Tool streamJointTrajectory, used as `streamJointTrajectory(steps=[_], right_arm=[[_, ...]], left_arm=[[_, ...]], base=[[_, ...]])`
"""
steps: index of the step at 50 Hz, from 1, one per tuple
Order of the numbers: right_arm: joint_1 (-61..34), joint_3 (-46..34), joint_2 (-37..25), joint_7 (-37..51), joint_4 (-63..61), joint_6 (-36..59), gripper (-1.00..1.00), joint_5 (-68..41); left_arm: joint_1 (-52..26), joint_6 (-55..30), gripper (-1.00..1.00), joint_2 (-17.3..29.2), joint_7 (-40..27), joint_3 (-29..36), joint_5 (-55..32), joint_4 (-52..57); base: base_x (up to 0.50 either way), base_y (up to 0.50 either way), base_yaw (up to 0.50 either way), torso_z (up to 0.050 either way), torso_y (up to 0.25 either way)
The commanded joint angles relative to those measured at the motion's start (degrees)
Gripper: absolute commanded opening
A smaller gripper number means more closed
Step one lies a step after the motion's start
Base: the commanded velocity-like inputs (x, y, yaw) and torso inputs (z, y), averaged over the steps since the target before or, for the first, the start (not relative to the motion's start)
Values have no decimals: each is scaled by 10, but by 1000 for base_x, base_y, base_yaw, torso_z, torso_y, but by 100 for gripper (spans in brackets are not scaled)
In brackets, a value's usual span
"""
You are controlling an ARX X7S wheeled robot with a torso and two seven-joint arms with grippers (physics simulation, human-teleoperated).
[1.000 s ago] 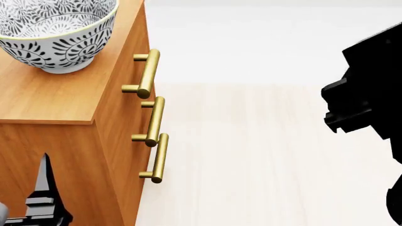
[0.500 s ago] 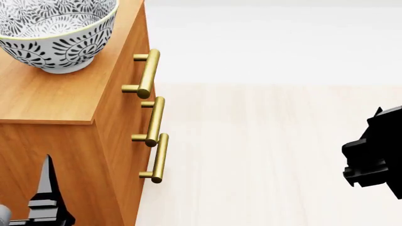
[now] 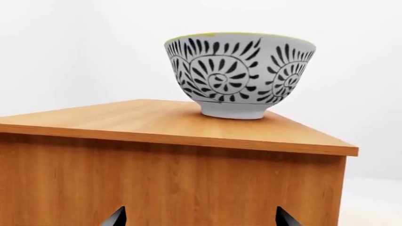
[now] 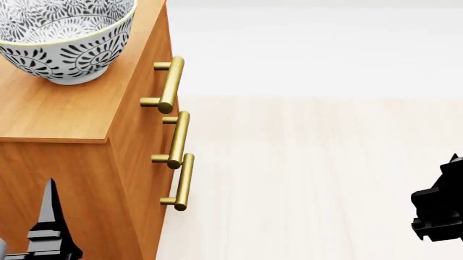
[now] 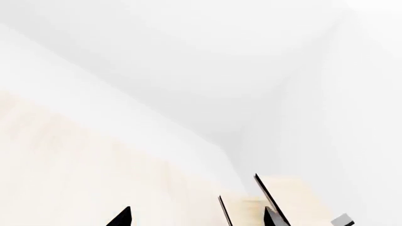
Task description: Close the top drawer of the cabinet and put the bowl on top of it.
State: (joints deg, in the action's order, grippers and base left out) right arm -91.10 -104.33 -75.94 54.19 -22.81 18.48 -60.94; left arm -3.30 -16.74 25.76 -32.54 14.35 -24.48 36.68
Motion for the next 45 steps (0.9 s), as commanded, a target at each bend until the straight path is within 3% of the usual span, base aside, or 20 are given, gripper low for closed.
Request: streamJointTrajectory(steps=[1, 19, 45], right_arm=[[26, -11, -31, 5, 0, -27, 100, 6], [66, -33, -94, 11, -9, -100, 100, 25], [68, -28, -86, 12, -27, -105, 100, 37]], left_arm=[[2, 1, 100, 2, -2, -3, -3, 1], [1, -6, 100, 5, -9, 2, 1, 10], [21, 15, 100, 12, -12, -3, 8, 8]], base=[[0, 0, 0, 0, 0], [0, 0, 0, 0, 0], [0, 0, 0, 0, 0]])
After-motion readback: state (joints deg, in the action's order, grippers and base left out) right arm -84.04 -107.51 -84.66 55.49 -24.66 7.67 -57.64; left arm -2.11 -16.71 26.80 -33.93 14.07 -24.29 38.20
